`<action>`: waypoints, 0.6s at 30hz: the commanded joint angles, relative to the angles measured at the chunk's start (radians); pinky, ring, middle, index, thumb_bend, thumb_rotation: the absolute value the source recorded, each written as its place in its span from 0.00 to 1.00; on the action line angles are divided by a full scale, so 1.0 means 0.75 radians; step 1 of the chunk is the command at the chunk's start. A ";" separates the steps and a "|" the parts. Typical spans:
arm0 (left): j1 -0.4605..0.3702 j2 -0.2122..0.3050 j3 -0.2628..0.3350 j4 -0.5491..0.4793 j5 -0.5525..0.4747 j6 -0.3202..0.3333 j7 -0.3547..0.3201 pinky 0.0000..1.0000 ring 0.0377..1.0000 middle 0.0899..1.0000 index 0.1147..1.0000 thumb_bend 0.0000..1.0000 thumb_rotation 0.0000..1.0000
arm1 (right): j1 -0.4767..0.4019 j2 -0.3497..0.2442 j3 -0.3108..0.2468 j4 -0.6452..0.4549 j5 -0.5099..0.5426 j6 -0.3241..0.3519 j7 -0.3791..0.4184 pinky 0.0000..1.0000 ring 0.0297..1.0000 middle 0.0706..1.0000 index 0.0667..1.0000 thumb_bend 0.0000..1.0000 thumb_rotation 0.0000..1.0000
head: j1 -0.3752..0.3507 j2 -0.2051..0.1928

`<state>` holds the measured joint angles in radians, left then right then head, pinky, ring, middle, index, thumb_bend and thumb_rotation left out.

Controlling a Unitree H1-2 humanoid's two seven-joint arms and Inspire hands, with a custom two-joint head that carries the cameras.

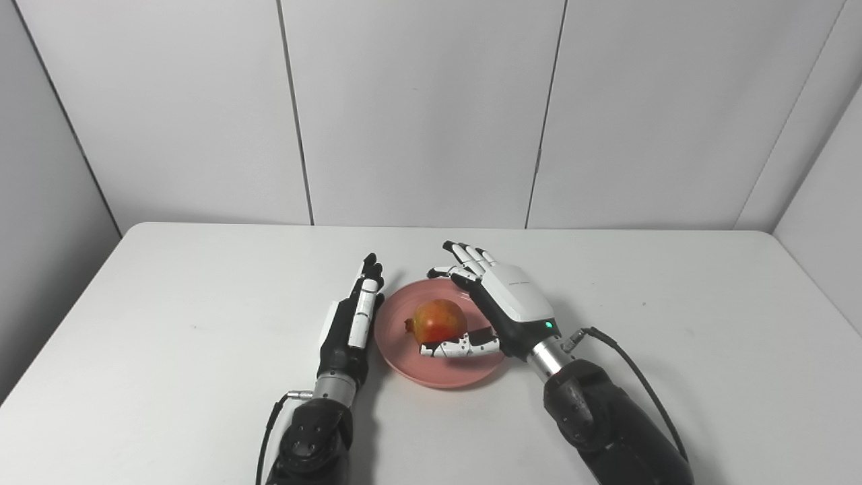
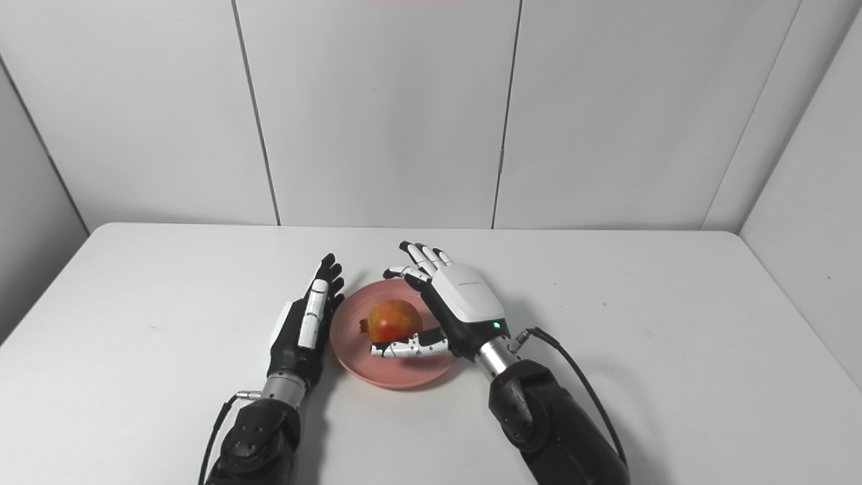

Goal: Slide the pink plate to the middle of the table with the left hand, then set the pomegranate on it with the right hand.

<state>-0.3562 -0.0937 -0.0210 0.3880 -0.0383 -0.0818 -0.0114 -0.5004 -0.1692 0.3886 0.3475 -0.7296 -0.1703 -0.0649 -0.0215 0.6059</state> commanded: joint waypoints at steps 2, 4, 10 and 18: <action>-0.019 -0.002 -0.001 -0.009 0.006 -0.012 0.006 0.98 1.00 1.00 1.00 0.54 1.00 | -0.029 -0.009 -0.032 -0.074 0.062 -0.056 -0.012 1.00 1.00 1.00 0.84 0.71 0.64 | 0.003 0.001; -0.018 -0.003 0.003 -0.009 -0.002 -0.011 0.004 0.98 1.00 1.00 1.00 0.54 1.00 | -0.018 -0.007 -0.043 -0.085 0.095 -0.078 -0.022 1.00 1.00 1.00 0.89 0.71 0.64 | -0.001 0.000; -0.017 -0.003 0.010 -0.006 -0.015 -0.020 -0.004 0.98 1.00 1.00 1.00 0.55 1.00 | 0.018 -0.004 -0.074 -0.131 0.142 -0.109 -0.042 1.00 1.00 1.00 0.99 0.70 0.66 | -0.002 -0.001; -0.016 -0.005 0.018 -0.010 -0.028 -0.018 -0.006 0.98 0.99 1.00 1.00 0.55 1.00 | 0.072 0.023 -0.164 -0.124 0.237 -0.222 -0.150 1.00 1.00 1.00 1.00 0.71 0.81 | 0.000 -0.001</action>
<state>-0.3562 -0.0941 -0.0095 0.3881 -0.0526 -0.0829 -0.0139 -0.4249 -0.1583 0.2872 0.2720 -0.5750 -0.2761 -0.1319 -0.0230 0.6059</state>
